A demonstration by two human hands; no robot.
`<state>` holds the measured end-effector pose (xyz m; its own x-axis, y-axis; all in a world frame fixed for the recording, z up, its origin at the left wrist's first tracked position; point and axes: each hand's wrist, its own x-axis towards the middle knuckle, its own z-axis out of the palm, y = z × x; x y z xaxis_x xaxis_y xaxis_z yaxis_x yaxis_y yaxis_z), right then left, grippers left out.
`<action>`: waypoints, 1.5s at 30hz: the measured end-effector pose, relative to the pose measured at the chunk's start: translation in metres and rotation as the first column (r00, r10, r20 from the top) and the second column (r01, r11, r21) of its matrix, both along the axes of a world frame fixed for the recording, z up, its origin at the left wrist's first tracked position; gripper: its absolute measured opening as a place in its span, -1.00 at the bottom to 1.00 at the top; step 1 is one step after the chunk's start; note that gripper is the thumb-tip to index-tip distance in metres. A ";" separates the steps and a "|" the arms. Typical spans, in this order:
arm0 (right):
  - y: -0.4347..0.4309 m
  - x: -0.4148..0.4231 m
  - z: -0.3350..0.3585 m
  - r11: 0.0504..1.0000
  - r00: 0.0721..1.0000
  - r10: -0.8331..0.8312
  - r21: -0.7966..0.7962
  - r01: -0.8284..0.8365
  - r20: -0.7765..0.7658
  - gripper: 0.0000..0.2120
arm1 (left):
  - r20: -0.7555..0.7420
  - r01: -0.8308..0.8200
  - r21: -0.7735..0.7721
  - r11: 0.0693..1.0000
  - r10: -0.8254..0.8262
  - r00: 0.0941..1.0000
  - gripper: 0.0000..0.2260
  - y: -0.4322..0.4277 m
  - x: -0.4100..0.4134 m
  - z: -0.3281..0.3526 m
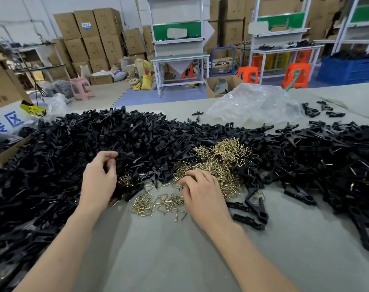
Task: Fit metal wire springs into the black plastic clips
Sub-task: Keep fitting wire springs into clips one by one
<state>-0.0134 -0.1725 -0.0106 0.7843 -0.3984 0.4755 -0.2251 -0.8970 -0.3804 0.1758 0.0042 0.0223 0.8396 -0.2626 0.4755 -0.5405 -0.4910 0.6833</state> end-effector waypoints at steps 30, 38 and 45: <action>-0.001 -0.011 0.008 0.795 0.928 0.144 0.518 -0.315 0.344 -0.75 | -0.531 0.034 -0.773 0.634 -0.675 0.513 -0.61 -0.082 -0.133 -0.006; -0.003 -0.010 0.010 0.654 0.918 0.026 0.688 -0.314 0.395 -0.87 | -0.437 0.130 -0.740 0.660 -0.618 0.653 -0.74 -0.074 -0.119 -0.011; -0.002 0.005 0.031 0.514 0.902 -0.105 0.799 -0.311 0.419 -0.91 | -0.369 -0.126 -0.684 0.718 -0.192 0.910 -0.62 -0.057 -0.091 -0.015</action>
